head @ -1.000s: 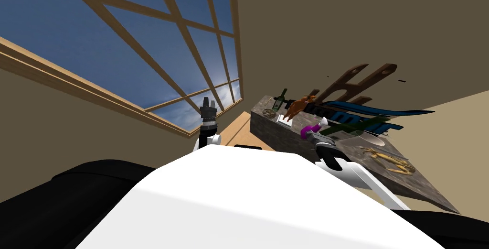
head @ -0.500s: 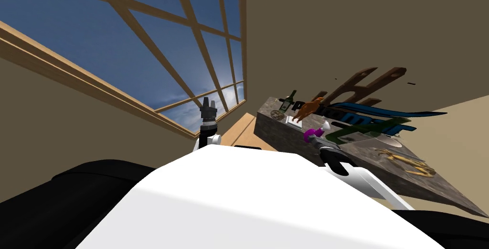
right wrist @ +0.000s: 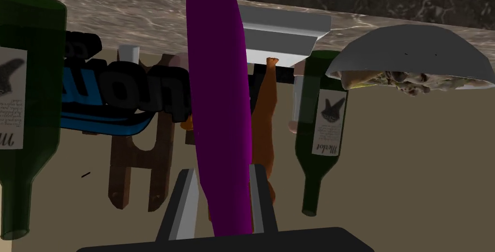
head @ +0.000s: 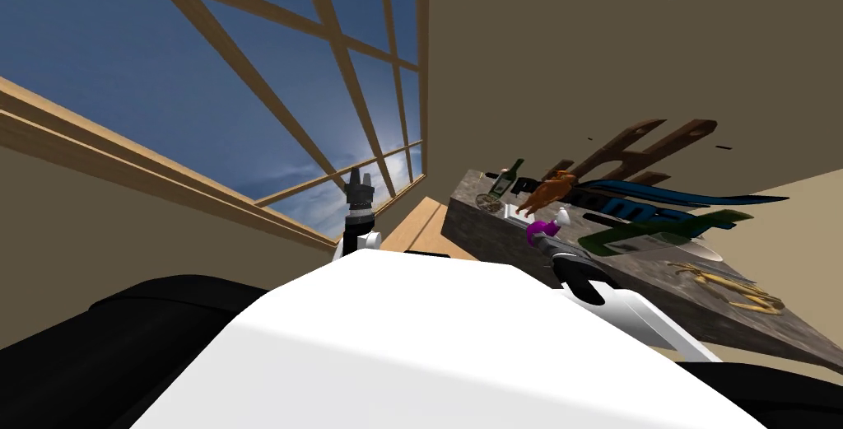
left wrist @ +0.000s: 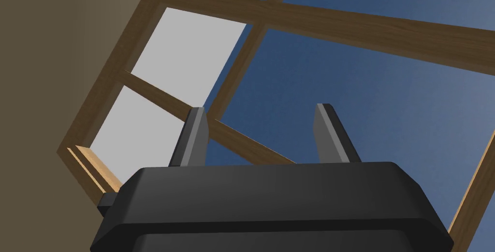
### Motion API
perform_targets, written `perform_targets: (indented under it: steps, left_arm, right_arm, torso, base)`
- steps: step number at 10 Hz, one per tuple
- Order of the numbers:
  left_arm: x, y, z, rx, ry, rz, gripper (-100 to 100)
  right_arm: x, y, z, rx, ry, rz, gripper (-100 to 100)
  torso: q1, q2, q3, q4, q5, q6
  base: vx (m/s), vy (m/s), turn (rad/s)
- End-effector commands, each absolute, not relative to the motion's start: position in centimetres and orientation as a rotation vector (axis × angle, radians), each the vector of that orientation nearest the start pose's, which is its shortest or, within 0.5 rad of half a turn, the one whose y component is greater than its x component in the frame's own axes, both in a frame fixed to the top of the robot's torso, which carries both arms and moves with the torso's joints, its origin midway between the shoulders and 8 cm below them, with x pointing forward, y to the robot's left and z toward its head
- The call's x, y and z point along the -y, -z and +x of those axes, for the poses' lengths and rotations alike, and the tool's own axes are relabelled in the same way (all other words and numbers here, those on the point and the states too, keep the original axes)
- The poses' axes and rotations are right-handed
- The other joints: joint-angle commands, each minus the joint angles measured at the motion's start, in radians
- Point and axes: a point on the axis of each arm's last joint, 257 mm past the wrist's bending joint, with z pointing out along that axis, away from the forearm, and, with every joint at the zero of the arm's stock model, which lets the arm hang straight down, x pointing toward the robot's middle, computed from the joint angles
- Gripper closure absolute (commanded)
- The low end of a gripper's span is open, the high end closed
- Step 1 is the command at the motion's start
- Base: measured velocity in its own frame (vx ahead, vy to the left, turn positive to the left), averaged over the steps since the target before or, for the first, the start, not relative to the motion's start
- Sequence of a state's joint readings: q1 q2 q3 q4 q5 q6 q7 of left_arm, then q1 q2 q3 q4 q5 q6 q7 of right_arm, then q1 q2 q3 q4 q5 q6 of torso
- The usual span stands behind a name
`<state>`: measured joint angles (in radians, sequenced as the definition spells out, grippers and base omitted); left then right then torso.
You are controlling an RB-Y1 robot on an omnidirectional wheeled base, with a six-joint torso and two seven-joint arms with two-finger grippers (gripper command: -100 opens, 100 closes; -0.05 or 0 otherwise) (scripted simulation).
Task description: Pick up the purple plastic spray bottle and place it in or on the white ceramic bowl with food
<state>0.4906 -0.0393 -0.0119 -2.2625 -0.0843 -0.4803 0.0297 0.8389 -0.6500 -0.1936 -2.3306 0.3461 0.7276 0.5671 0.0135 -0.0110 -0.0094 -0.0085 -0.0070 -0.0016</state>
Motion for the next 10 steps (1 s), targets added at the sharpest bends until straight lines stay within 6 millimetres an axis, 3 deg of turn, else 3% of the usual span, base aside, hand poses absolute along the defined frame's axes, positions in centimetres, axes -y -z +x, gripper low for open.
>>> perform_targets:
  steps: [1, 5, 10]
  left_arm:
    - [-27.0, -1.6, 35.3, -0.641, 1.285, -0.67, 0]
    - [-27.0, -1.6, 35.3, -0.641, 1.285, -0.67, 0]
    - [-27.0, -1.6, 35.3, -0.641, 1.284, -0.67, 0]
  right_arm:
    - [51.3, 21.6, 27.1, -1.966, 0.537, 0.43, 100]
    - [49.8, 19.5, 27.9, -1.925, 0.512, 0.439, 100]
    - [47.1, 15.7, 29.6, -1.836, 0.439, 0.437, 100]
  torso:
    - [0.0, 0.0, 0.0, 0.0, 0.0, 0.0]
    - [-0.005, -0.004, -0.002, 0.0, -0.002, 0.0]
    - [-0.015, -0.002, -0.001, 0.001, -0.005, 0.0]
  base:
    - [0.161, 0.101, -0.062]
    - [0.19, 0.105, -0.069]
    - [0.188, -0.001, -0.054]
